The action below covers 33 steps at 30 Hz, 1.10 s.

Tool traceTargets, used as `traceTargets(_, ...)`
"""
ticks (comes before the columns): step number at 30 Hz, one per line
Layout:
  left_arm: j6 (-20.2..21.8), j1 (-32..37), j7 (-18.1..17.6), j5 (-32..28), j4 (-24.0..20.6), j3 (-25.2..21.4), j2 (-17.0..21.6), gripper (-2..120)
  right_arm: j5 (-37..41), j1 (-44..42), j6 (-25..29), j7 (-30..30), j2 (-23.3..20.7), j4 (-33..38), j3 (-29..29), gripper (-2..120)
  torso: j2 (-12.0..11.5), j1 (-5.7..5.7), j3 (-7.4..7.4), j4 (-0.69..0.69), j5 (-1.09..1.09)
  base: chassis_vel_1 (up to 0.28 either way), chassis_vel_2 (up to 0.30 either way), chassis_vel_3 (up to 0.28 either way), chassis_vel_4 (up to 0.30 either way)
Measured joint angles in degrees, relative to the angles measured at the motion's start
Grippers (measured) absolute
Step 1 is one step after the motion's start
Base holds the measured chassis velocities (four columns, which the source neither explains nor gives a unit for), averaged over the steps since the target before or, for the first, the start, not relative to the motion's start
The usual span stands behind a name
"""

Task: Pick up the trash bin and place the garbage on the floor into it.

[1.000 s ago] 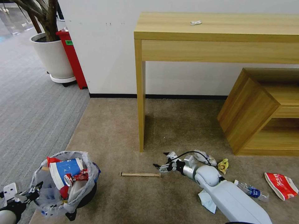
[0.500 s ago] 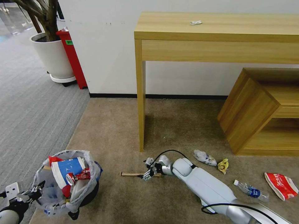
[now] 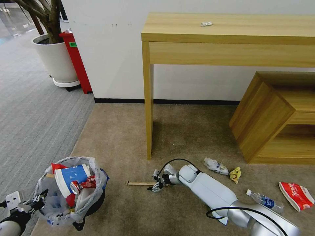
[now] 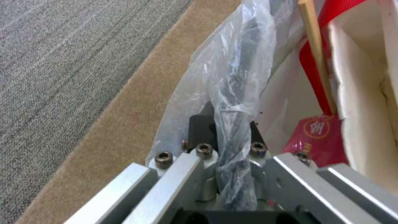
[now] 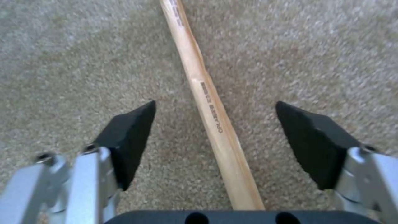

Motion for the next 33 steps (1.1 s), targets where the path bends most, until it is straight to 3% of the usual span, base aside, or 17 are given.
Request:
traceTargets(17, 0.0, 0.0, 0.0, -0.2, 0.3, -0.2, -0.1, 0, -1.8, 1.0, 2.2, 0.0, 2.9, -5.4, -0.5, 68, 0.0, -0.01, -0.01, -0.02, -0.02, 0.000, 0.000, 0.000, 0.000)
traceTargets(33, 0.0, -0.2, 0.2, -0.2, 0.5, 0.0, -0.1, 0, -2.7, 0.0, 2.5, 0.7, 2.4, -4.3, 0.7, 7, 0.0, -0.01, 0.01, 0.02, 0.02, 0.000, 0.000, 0.000, 0.000)
